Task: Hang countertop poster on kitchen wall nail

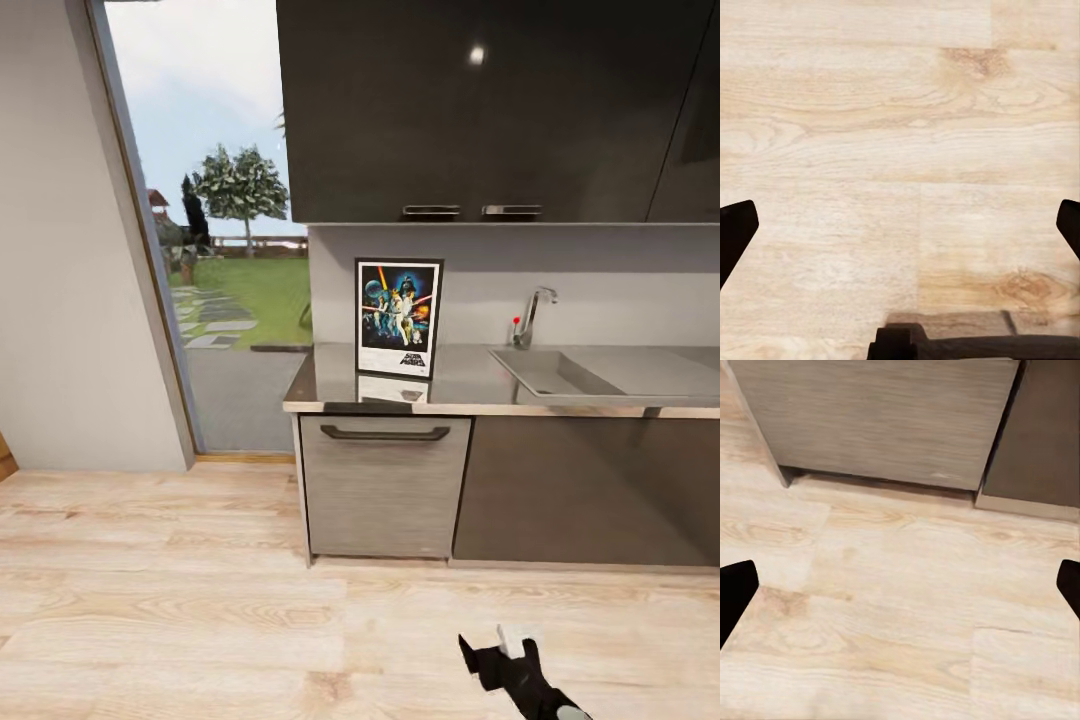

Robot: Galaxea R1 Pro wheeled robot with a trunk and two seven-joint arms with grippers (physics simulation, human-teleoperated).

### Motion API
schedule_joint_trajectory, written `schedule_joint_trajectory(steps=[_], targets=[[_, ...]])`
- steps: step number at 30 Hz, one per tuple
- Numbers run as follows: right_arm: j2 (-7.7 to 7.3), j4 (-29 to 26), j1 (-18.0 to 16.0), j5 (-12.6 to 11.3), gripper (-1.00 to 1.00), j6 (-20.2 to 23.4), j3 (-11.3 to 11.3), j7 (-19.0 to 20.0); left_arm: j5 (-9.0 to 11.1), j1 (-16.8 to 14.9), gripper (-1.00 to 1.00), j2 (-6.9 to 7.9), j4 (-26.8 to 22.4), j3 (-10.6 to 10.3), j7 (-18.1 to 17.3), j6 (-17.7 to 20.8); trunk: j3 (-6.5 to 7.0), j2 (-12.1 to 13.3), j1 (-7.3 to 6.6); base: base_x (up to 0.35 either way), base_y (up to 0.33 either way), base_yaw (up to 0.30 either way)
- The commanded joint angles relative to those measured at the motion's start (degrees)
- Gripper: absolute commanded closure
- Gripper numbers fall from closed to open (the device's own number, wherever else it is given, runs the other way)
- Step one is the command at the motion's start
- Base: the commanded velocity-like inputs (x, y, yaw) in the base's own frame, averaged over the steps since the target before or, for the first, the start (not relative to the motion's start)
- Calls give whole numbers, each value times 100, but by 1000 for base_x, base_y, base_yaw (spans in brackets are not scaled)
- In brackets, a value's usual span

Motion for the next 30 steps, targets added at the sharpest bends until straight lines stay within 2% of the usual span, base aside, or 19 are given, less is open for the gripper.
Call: schedule_joint_trajectory(steps=[1, 3, 4, 5, 6, 7, 9, 10, 12, 13, 15, 17, 19, 20, 21, 22, 24, 27, 30], targets=[[-5, -274, -1, 17, -100, 257, 0, 205, -3, 2, -100, -1, -8, 7, -2, -7, -5, -3, 0, 2, 0, 0], [-10, -816, -3, 19, -100, 700, -12, 580, -2, 2, -100, -1, -8, 9, -2, -7, -5, -3, 0, 1, 0, 0], [-13, -1775, -84, 16, -100, 1492, -28, 1042, -2, 2, -100, -1, -9, 12, -5, -11, -5, -3, 0, 0, 0, 0], [-13, -2080, -143, 14, -100, 1748, -32, 1146, -2, 2, -100, -1, -9, 11, -6, -12, -5, -3, 0, 0, 0, 0], [-16, -2557, -311, 2, -100, 2180, -37, 1309, -2, 2, -100, 2, -9, 11, -8, -12, -5, -3, 0, 0, 0, 0], [-19, -2977, -633, -10, -100, 2687, -42, 1577, -2, 2, -100, 5, -9, 13, -9, -14, -5, -3, 0, 0, 0, 0], [-22, -3132, -872, -10, -100, 2984, -44, 1825, -2, 2, -100, 6, -9, 13, -10, -15, -5, -3, 0, 0, 0, 0], [-27, -3230, -1120, 0, -100, 3268, -45, 2127, -2, 2, -100, 5, -9, 14, -10, -15, -5, -3, 0, 0, 0, 0], [-42, -3292, -1365, 7, -100, 3522, -49, 2447, -2, 2, -100, 6, -9, 14, -10, -16, -5, -3, 0, 0, 0, 0], [-104, -3328, -1612, 12, -100, 3746, -51, 2754, -2, 2, -100, 7, -9, 14, -10, -16, -5, -3, 0, 0, 0, 0], [-291, -3341, -1965, 1, -100, 4023, -53, 3146, -2, 2, -100, 7, -9, 14, -14, -16, -5, -3, 0, 0, 0, 0], [-641, -3269, -2395, -23, -100, 4353, -86, 3698, -2, 2, -100, 7, -9, 15, -15, -16, -5, -3, 0, 0, 0, 0], [-777, -3190, -2593, -29, -100, 4476, -167, 4034, -2, 2, -100, 8, -9, 15, -17, -16, -5, -3, 0, 0, 0, 0], [-899, -3002, -2858, -35, -100, 4589, -359, 4574, -2, 2, -100, 8, -11, 15, -18, -16, -5, -3, 0, 0, 0, 0], [-926, -2928, -2933, -36, -100, 4611, -420, 4757, -2, 2, -100, 8, -12, 15, -18, -16, -5, -3, 0, 0, 0, 0], [-966, -2806, -3052, -36, -100, 4636, -512, 5113, -2, 2, -100, 8, -14, 15, -19, -16, -5, -3, 0, 10, 0, 0], [-1002, -2702, -3158, -36, -100, 4652, -594, 5477, -2, 2, -100, 9, -19, 15, -19, -16, -5, -3, 0, 73, 0, 0], [-1029, -2637, -3232, -39, -100, 4653, -651, 5740, 2, 2, -100, 71, -34, 15, -19, -16, -5, -3, 0, 212, 0, 0], [-1036, -2618, -3254, -40, -100, 4649, -670, 5816, 9, 2, -100, 126, -50, 15, -19, -21, -5, -3, 0, 289, 0, 0]])
